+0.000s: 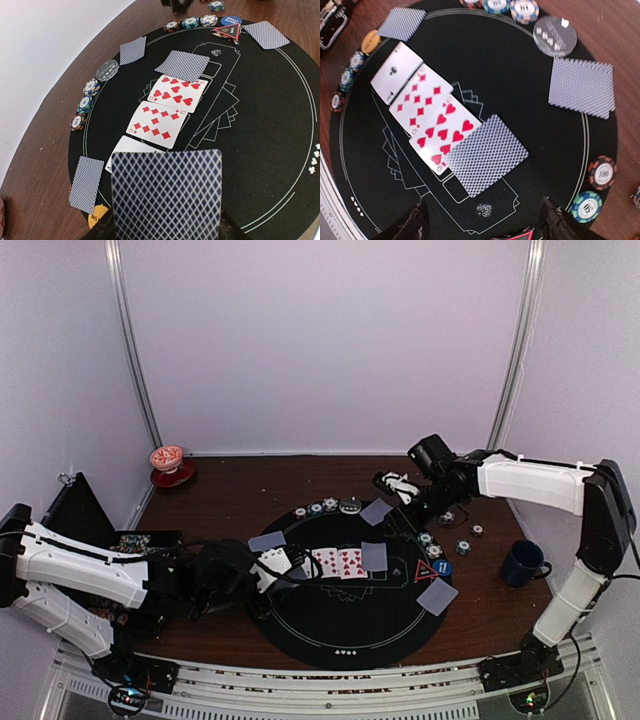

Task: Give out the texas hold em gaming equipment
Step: Place the poker card in the community card area, then pick up the poker card from the face-down deck piles.

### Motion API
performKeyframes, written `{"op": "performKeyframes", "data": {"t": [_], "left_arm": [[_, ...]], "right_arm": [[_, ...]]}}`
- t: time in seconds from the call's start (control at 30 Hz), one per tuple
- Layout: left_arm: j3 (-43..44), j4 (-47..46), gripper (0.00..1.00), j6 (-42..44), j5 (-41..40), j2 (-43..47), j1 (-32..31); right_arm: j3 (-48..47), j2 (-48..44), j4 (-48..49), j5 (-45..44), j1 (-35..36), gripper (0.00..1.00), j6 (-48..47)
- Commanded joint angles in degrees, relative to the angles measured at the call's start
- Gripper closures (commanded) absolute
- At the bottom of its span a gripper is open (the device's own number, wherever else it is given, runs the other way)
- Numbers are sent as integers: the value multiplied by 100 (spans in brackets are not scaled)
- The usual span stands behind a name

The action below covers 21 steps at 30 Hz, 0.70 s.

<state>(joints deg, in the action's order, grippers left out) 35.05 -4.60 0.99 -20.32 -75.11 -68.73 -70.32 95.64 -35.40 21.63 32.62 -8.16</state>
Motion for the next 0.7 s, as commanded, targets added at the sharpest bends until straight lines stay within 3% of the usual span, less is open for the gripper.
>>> {"op": "performKeyframes", "data": {"t": [0.0,0.2,0.67], "left_arm": [[195,-217,46,23,15,40,-17],[195,-217,46,38,45,40,-18],[178,-211,46,50,97,79,-18]], "right_arm": [[-457,-239,-18,572,22,23,-146],[-1189,255,-59,1475,297,24,-33],[-2312,1448,-280,1942,1604,24,-431]]}}
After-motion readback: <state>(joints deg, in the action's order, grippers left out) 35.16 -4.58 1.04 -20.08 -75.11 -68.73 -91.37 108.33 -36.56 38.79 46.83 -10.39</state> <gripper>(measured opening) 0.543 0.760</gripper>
